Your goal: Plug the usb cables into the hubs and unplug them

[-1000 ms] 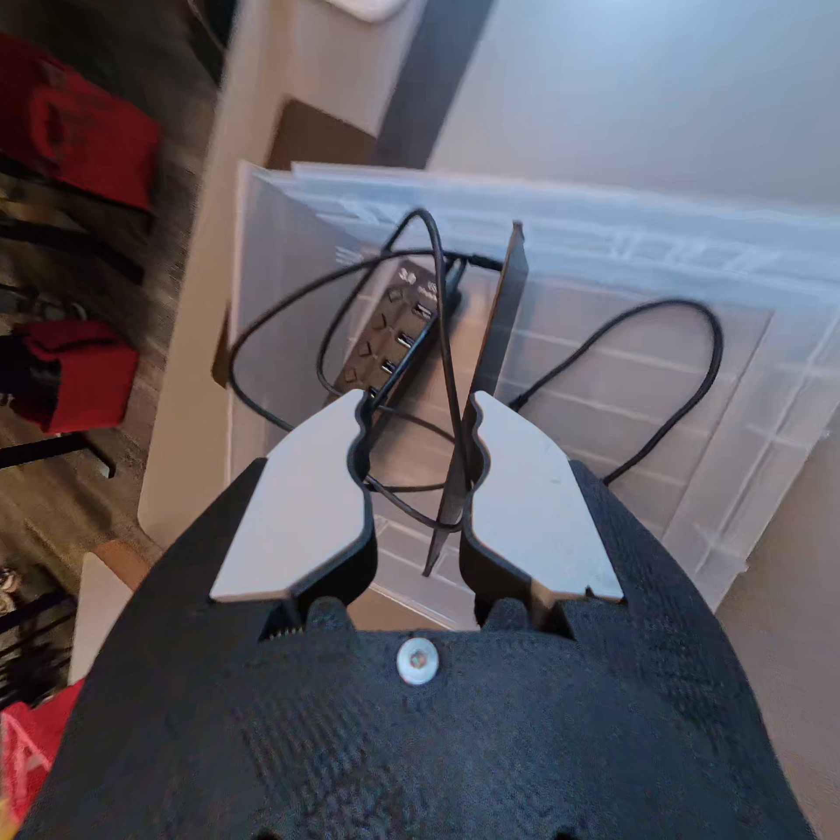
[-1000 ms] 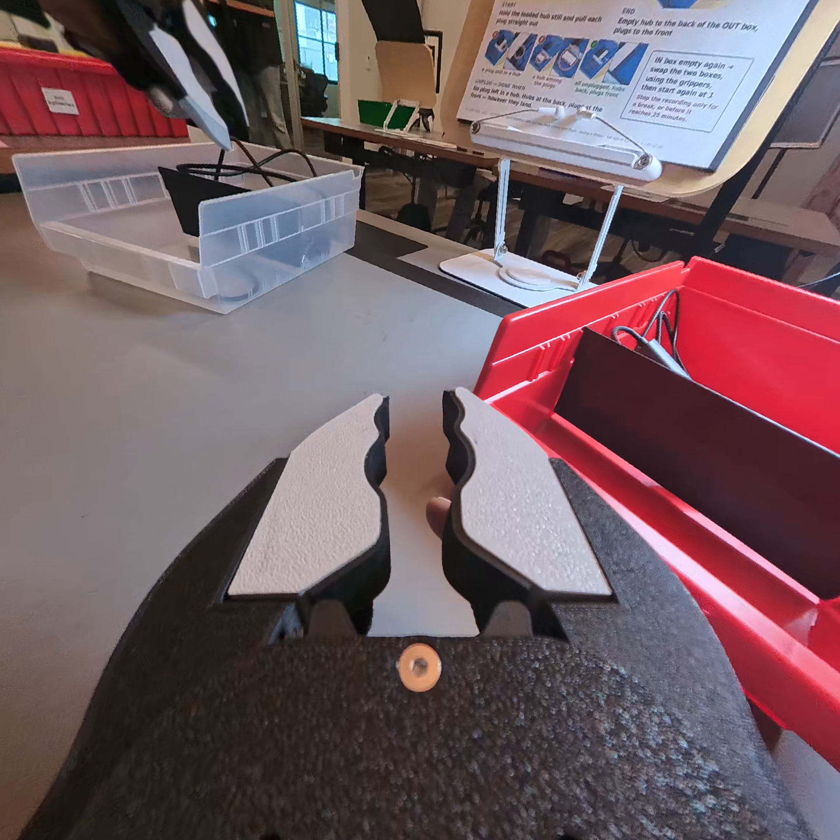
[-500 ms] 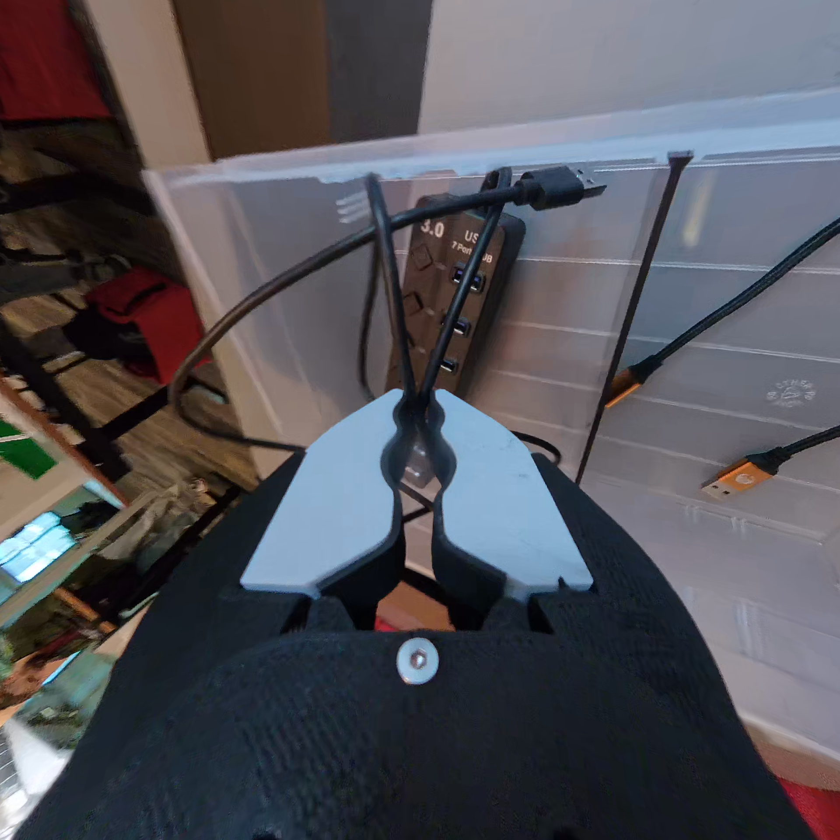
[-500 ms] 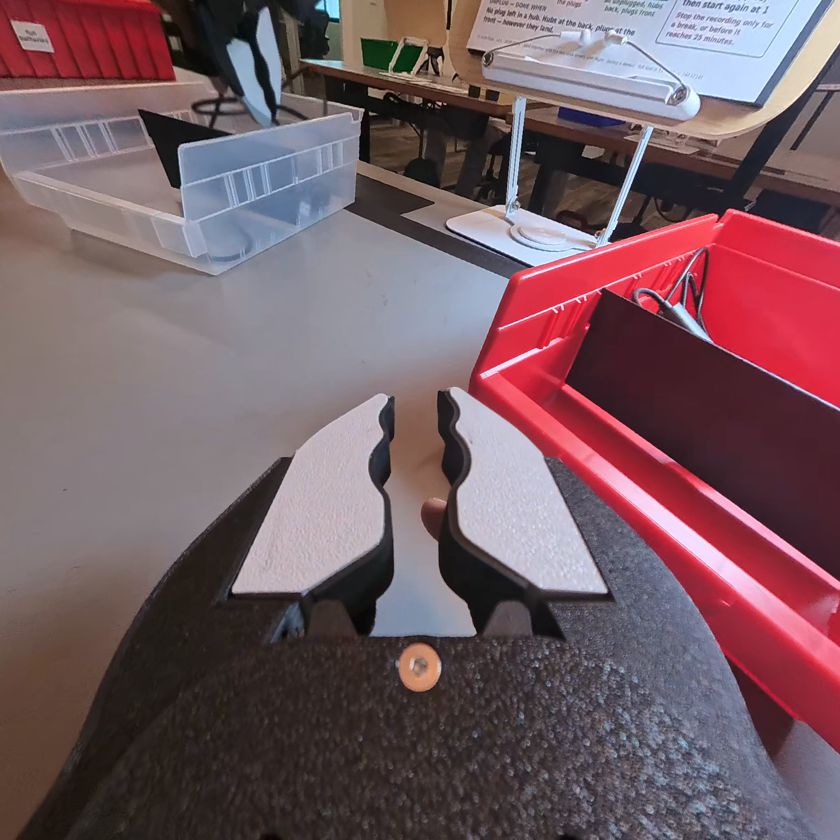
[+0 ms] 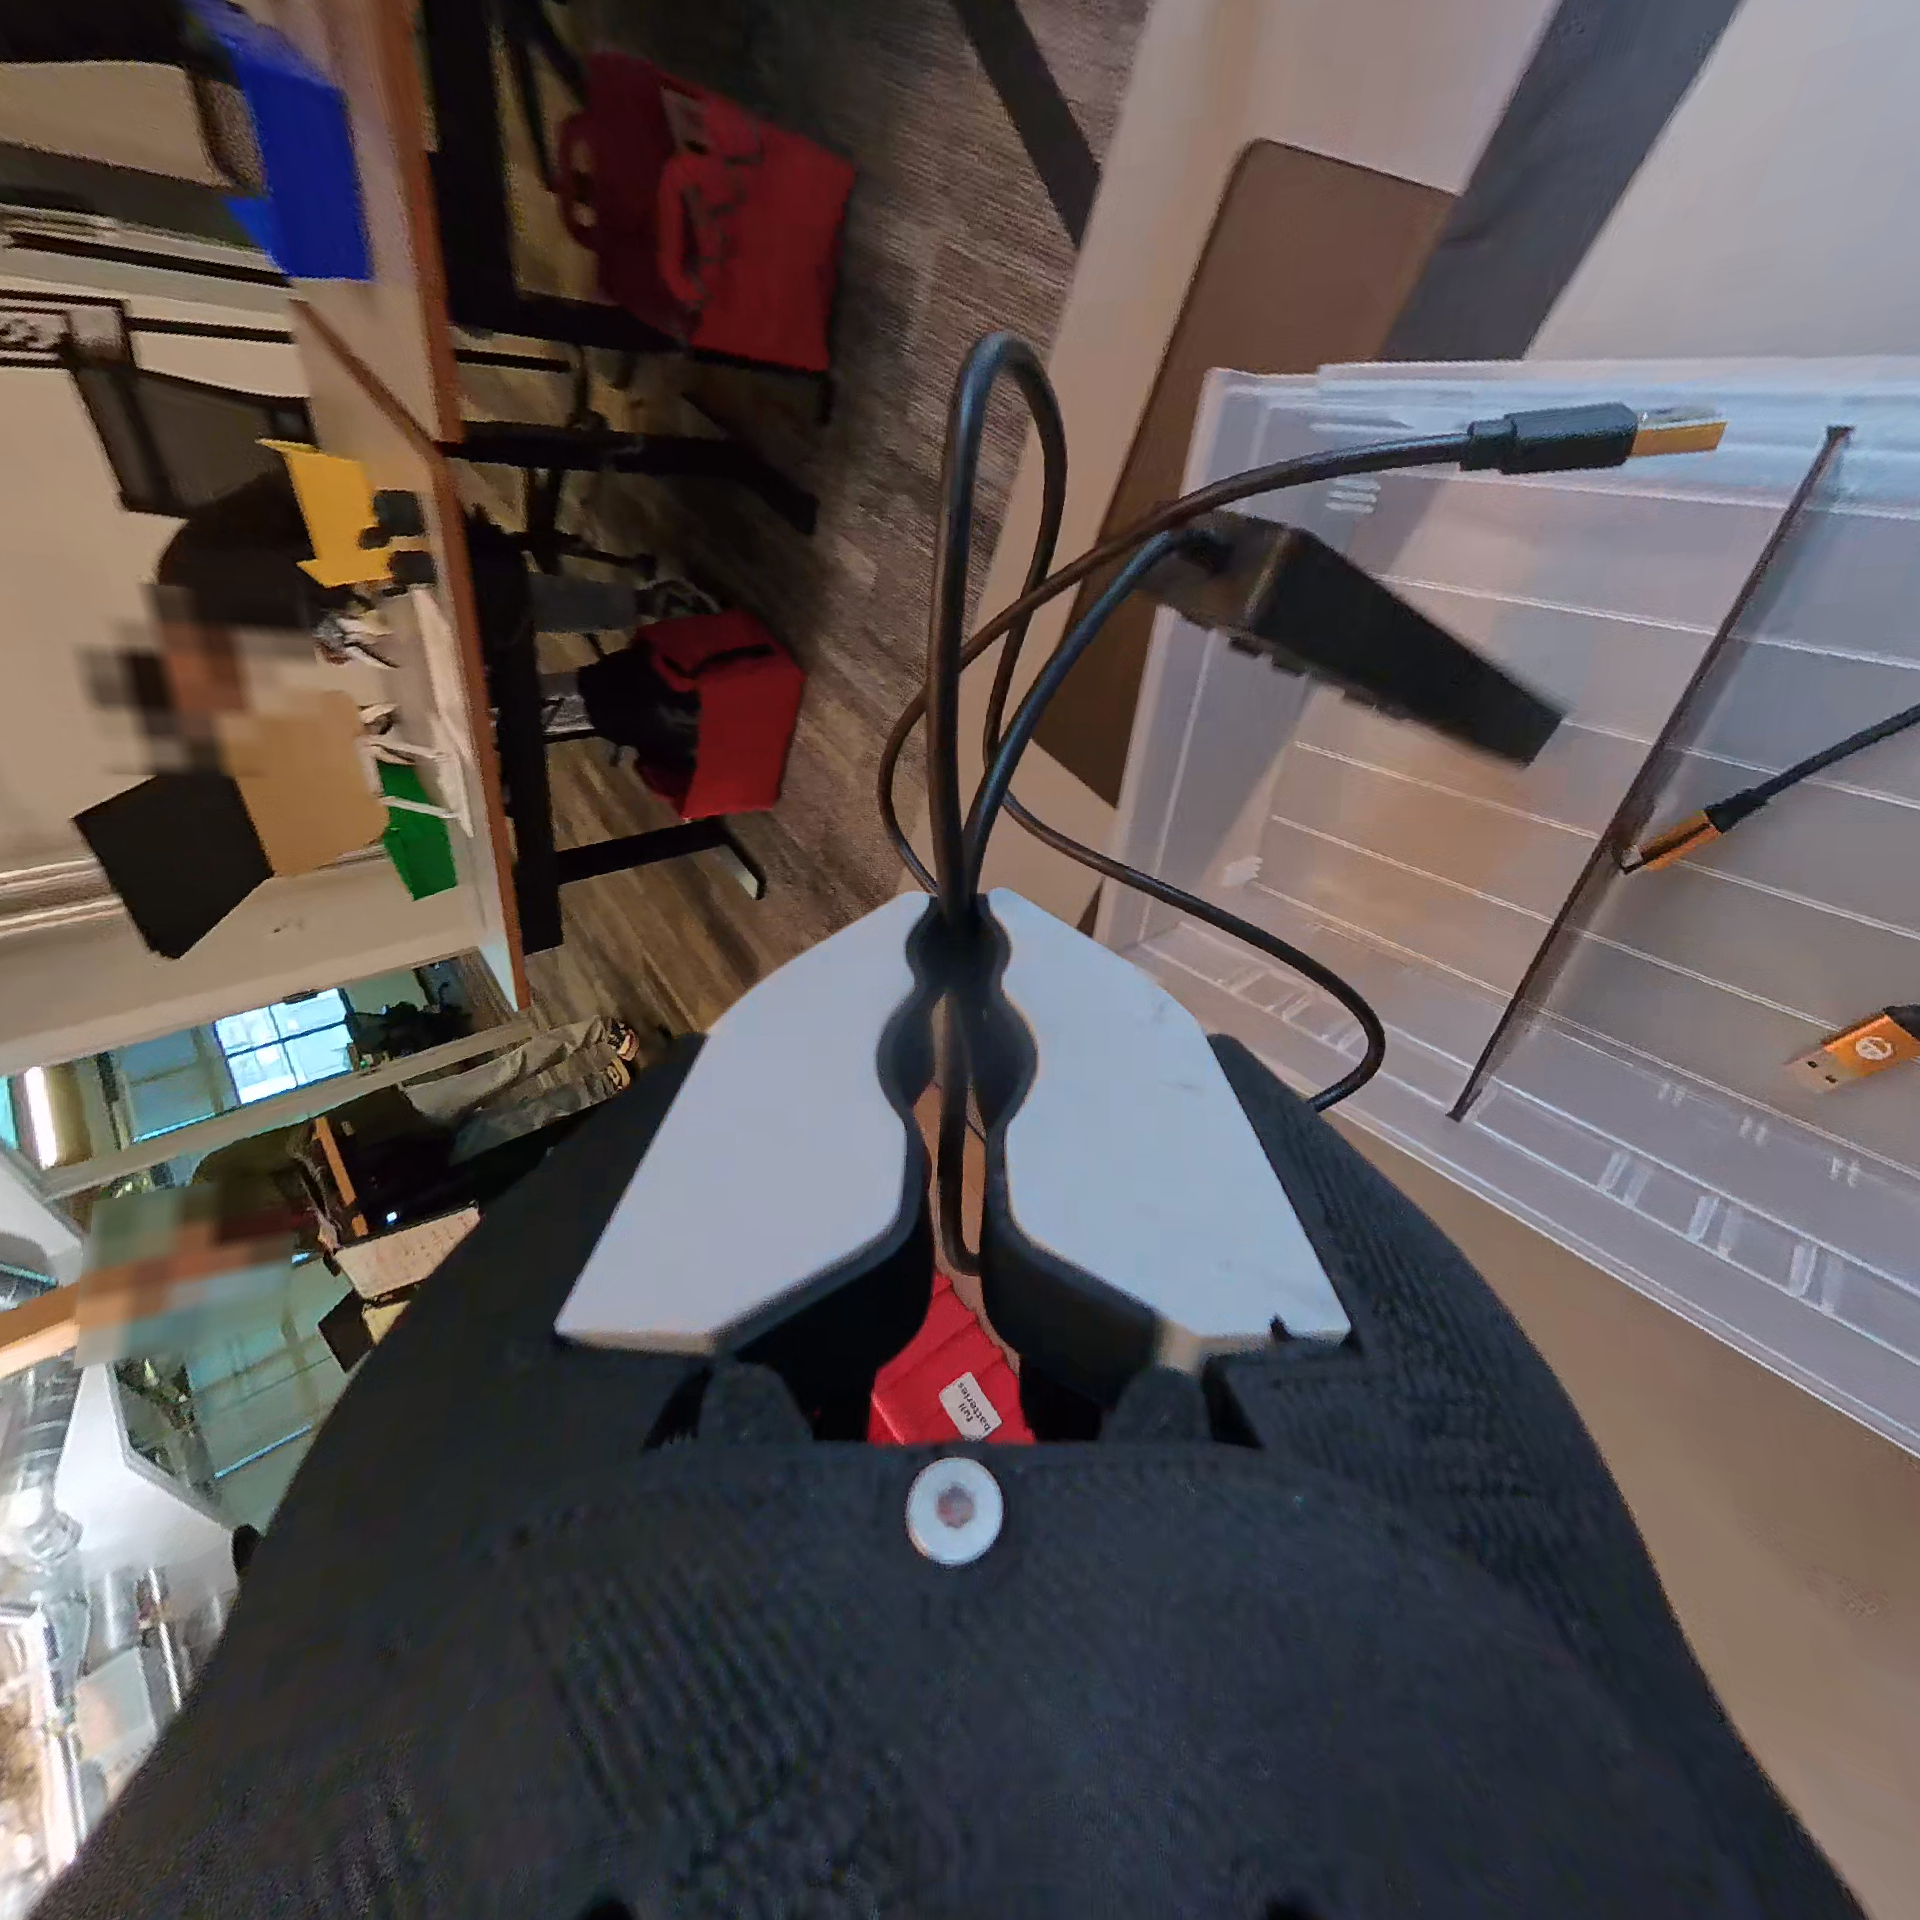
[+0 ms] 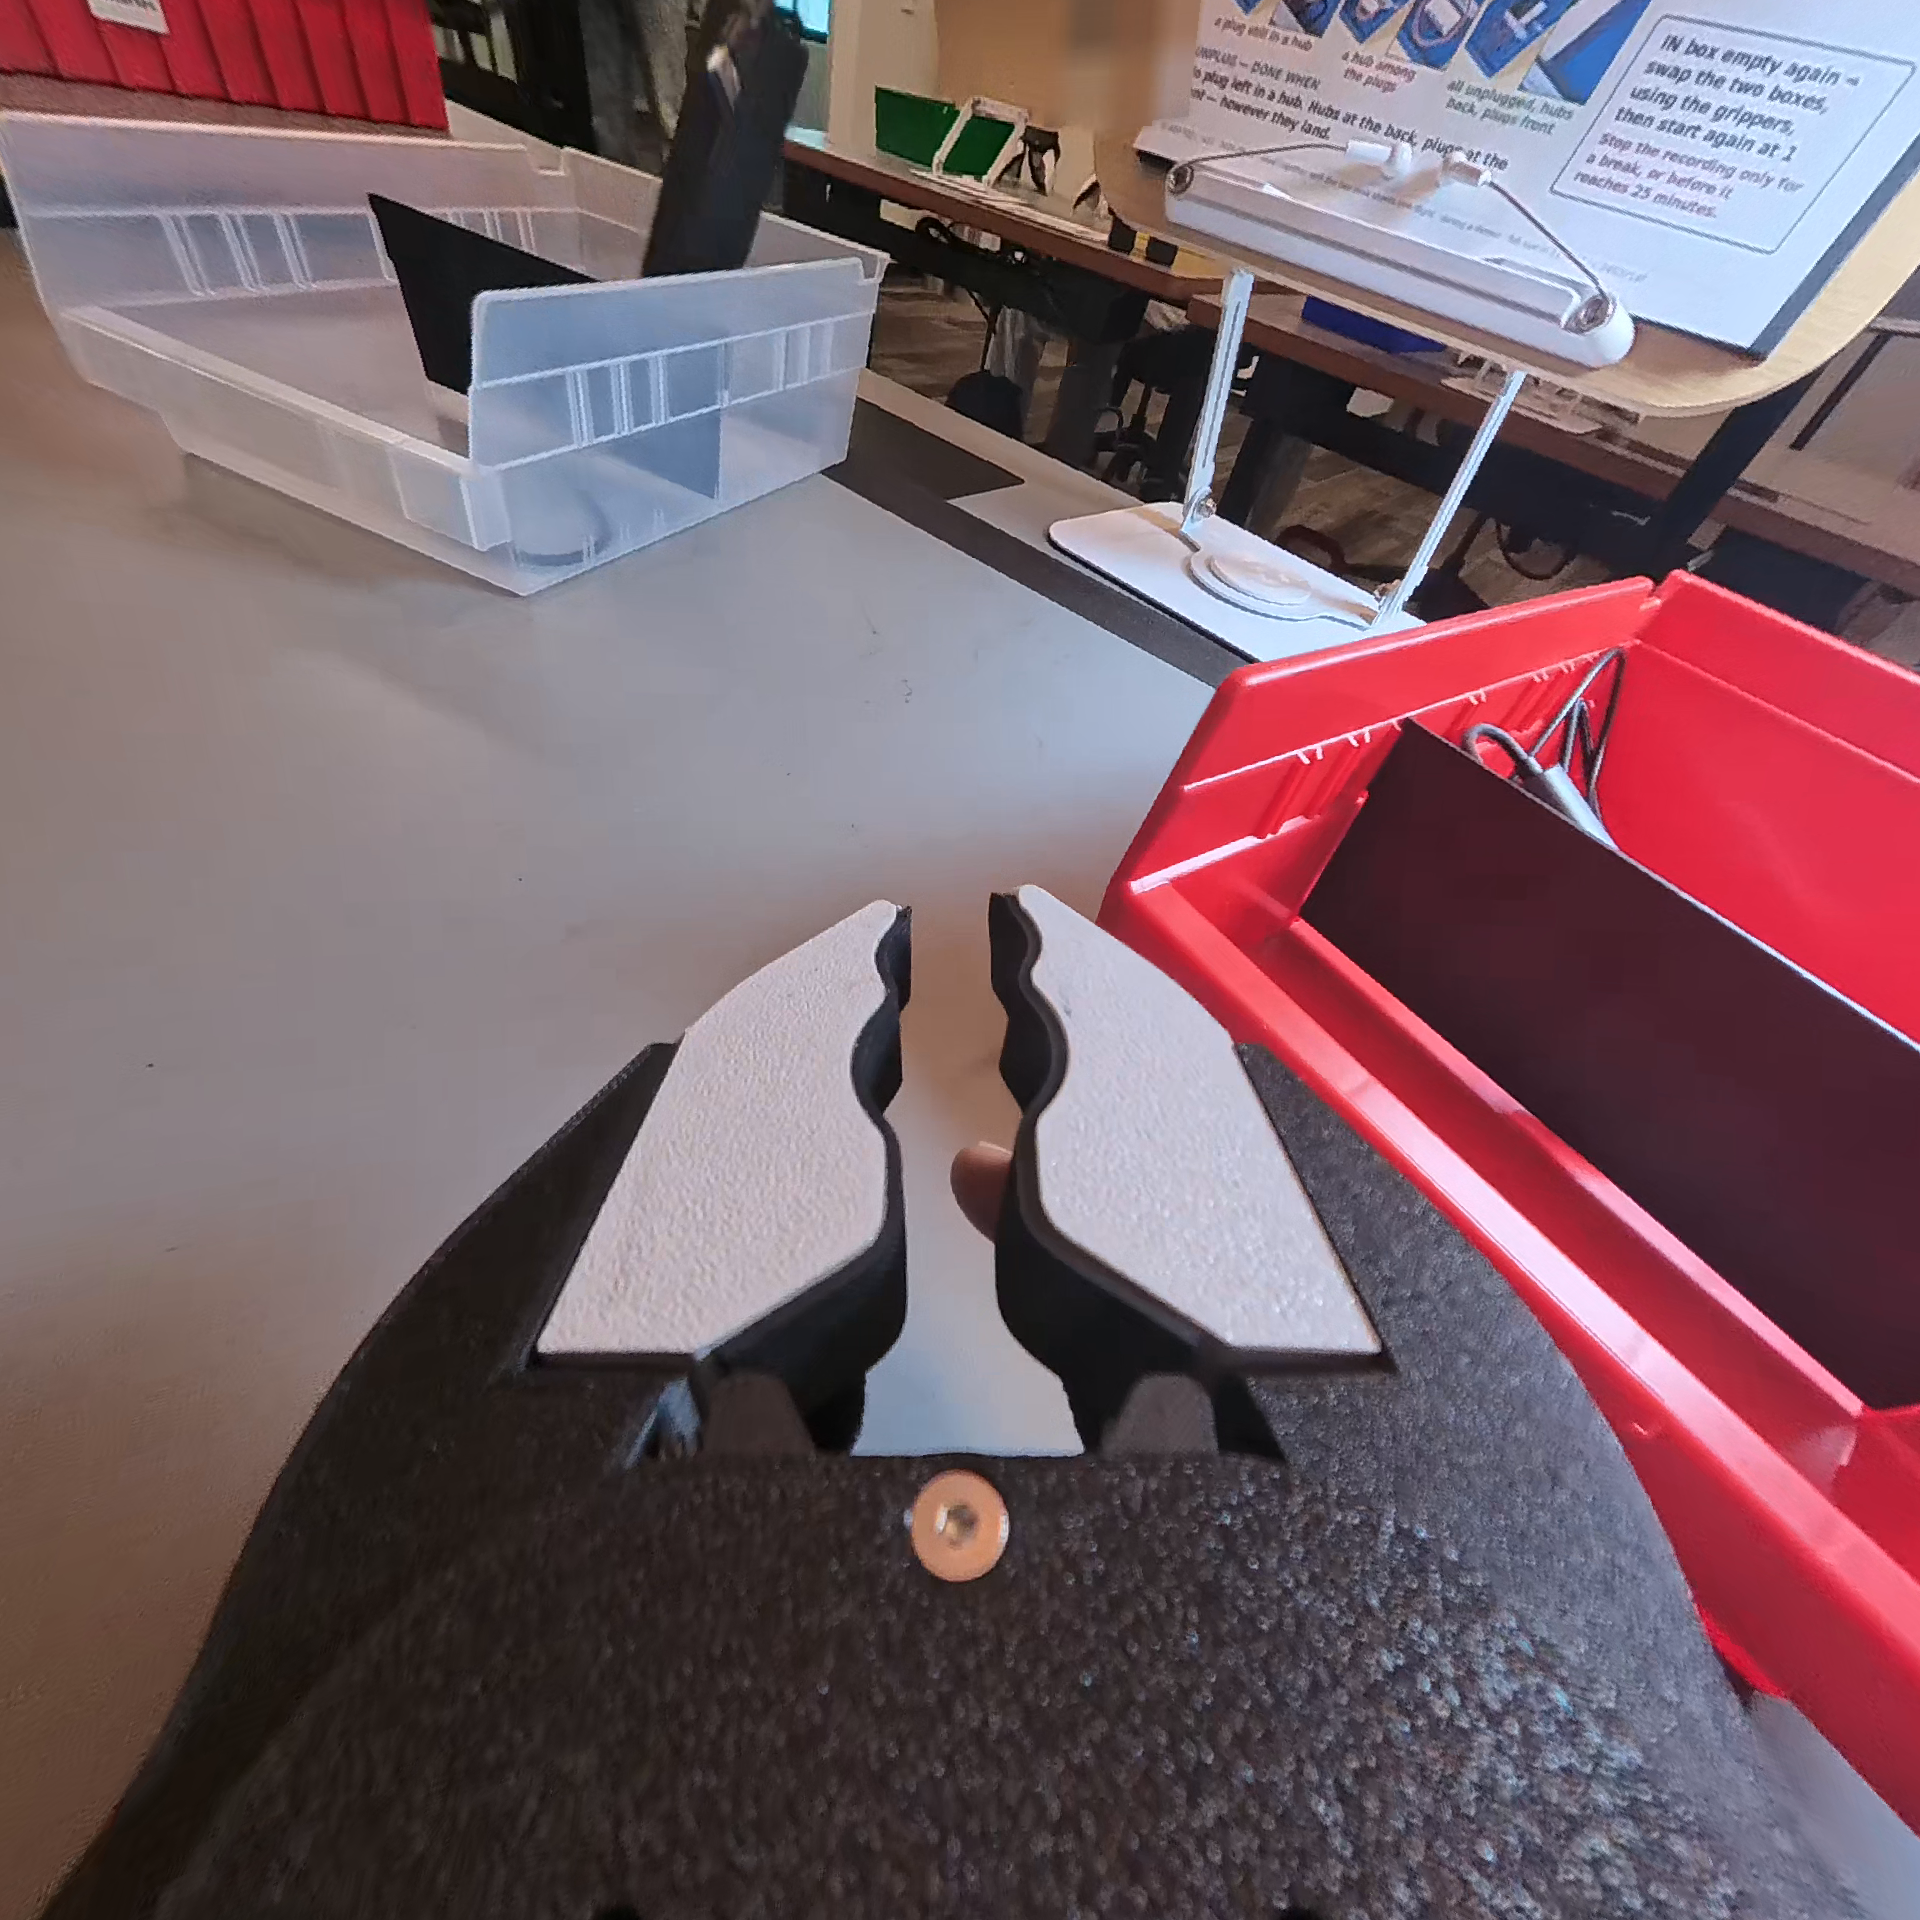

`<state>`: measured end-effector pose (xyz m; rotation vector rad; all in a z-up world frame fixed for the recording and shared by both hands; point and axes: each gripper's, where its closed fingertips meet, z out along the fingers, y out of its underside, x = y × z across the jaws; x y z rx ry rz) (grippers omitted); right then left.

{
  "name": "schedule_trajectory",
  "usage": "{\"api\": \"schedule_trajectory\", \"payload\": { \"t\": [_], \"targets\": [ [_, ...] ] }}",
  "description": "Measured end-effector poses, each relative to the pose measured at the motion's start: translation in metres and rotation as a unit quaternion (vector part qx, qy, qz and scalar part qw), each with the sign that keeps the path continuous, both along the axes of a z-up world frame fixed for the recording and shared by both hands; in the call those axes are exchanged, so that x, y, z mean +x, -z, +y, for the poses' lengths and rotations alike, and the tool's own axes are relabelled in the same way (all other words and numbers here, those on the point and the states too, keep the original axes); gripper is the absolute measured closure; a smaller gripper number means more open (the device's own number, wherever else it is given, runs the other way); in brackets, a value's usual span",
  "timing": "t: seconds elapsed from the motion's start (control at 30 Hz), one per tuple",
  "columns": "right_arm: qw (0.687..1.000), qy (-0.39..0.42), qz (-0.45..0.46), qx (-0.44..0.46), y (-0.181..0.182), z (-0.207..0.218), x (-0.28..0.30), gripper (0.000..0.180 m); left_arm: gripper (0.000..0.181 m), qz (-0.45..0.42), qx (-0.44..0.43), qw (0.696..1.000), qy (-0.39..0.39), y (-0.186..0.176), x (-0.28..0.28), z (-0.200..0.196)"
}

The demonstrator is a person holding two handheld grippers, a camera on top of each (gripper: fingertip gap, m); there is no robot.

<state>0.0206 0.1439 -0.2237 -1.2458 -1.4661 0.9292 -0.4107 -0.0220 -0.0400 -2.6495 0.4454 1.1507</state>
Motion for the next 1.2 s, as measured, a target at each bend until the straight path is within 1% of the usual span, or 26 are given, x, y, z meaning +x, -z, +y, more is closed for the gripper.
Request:
{"api": "schedule_trajectory", "payload": {
  "t": [0.1,0.17,0.3,0.33,0.43,0.53,0.6,0.67,0.73,0.8,0.83,0.87,0.9,0.93,0.97,1.0,1.03,1.07,1.1,1.13,1.2],
  "targets": [
    [1.000,-0.003,0.002,0.006,-0.001,-0.002,0.000,0.165,0.177,0.005,0.045,0.999,-0.004,-0.030,0.010,-0.006],
    [1.000,-0.007,0.005,0.007,-0.001,-0.004,-0.001,0.165,0.177,-0.008,0.077,0.997,-0.005,-0.049,0.023,-0.007],
    [1.000,-0.012,0.017,0.004,-0.011,-0.011,-0.005,0.164,0.177,-0.044,0.129,0.991,0.010,-0.081,0.067,-0.002],
    [1.000,-0.012,0.018,0.001,-0.016,-0.014,-0.008,0.161,0.177,-0.055,0.138,0.989,0.013,-0.087,0.081,0.000],
    [0.999,-0.027,0.021,-0.016,-0.036,-0.034,-0.021,0.147,0.176,-0.080,0.153,0.984,0.033,-0.099,0.125,0.009],
    [0.998,-0.045,0.038,-0.035,-0.059,-0.060,-0.036,0.134,0.176,-0.096,0.168,0.980,0.052,-0.101,0.165,0.021],
    [0.996,-0.053,0.038,-0.059,-0.066,-0.078,-0.048,0.121,0.177,-0.119,0.186,0.973,0.062,-0.099,0.190,0.030],
    [0.995,-0.055,0.028,-0.080,-0.065,-0.092,-0.062,0.110,0.177,-0.153,0.204,0.964,0.075,-0.092,0.214,0.041],
    [0.998,-0.018,0.018,-0.063,-0.059,-0.085,-0.077,0.095,0.177,-0.203,0.223,0.949,0.095,-0.083,0.241,0.052],
    [0.999,0.025,0.006,-0.040,-0.052,-0.064,-0.089,0.087,0.177,-0.244,0.236,0.934,0.117,-0.075,0.267,0.061],
    [0.999,0.037,-0.006,-0.034,-0.048,-0.055,-0.093,0.087,0.177,-0.263,0.241,0.925,0.129,-0.072,0.279,0.064],
    [0.998,0.055,-0.014,-0.014,-0.045,-0.044,-0.095,0.092,0.177,-0.284,0.243,0.916,0.144,-0.069,0.293,0.066],
    [0.997,0.074,-0.012,0.018,-0.044,-0.031,-0.095,0.112,0.177,-0.300,0.242,0.910,0.155,-0.066,0.303,0.067],
    [0.996,0.081,-0.007,0.043,-0.045,-0.020,-0.093,0.128,0.177,-0.306,0.240,0.906,0.166,-0.064,0.311,0.066],
    [0.996,0.074,-0.007,0.058,-0.045,-0.016,-0.091,0.130,0.177,-0.301,0.239,0.907,0.174,-0.064,0.314,0.065],
    [0.996,0.050,-0.008,0.068,-0.047,-0.018,-0.087,0.130,0.177,-0.287,0.242,0.910,0.177,-0.065,0.312,0.062],
    [0.998,0.006,-0.008,0.068,-0.049,-0.026,-0.082,0.131,0.177,-0.277,0.244,0.911,0.185,-0.067,0.309,0.059],
    [0.997,-0.059,-0.014,0.052,-0.050,-0.041,-0.075,0.131,0.177,-0.272,0.248,0.910,0.191,-0.069,0.306,0.056],
    [0.989,-0.144,-0.029,0.019,-0.049,-0.062,-0.065,0.131,0.176,-0.272,0.251,0.910,0.189,-0.069,0.300,0.053],
    [0.973,-0.224,-0.045,-0.023,-0.050,-0.083,-0.052,0.131,0.176,-0.273,0.249,0.909,0.193,-0.068,0.296,0.051],
    [0.933,-0.346,-0.046,-0.085,-0.058,-0.115,-0.025,0.134,0.175,-0.287,0.246,0.906,0.190,-0.060,0.289,0.048]
  ]
}}
